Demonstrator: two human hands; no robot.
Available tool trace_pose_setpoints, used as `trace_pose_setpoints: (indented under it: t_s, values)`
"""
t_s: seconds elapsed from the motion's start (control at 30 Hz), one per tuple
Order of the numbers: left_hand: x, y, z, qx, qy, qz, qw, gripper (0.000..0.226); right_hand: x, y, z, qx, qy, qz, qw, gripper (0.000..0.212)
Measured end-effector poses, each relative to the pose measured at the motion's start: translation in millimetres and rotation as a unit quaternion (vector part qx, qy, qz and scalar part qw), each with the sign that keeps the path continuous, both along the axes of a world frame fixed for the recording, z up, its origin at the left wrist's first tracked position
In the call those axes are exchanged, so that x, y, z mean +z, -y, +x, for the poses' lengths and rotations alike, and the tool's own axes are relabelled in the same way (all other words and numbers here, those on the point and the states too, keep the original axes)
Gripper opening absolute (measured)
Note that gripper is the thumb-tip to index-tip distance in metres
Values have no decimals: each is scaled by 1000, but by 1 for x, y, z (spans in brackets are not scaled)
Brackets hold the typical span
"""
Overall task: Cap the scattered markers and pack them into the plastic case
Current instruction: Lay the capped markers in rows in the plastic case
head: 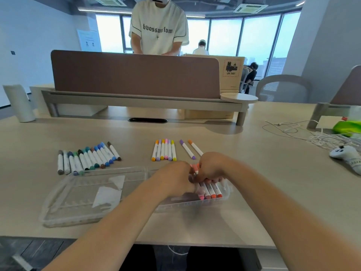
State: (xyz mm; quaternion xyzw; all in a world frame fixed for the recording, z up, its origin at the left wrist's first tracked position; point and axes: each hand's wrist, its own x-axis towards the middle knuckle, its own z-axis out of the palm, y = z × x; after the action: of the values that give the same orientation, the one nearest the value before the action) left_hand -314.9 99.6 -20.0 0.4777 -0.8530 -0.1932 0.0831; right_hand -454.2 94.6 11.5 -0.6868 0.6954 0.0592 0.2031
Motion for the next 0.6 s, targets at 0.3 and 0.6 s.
trace_pose_setpoints:
  t_s: [0.3, 0.6]
  values:
    - [28, 45, 47, 112, -158, -35, 980, 19, -5, 46, 20, -43, 55, -113, 991, 40]
    - [33, 96, 76, 152, -157, -25, 975, 24, -13, 125, 72, -66, 19, -157, 985, 27]
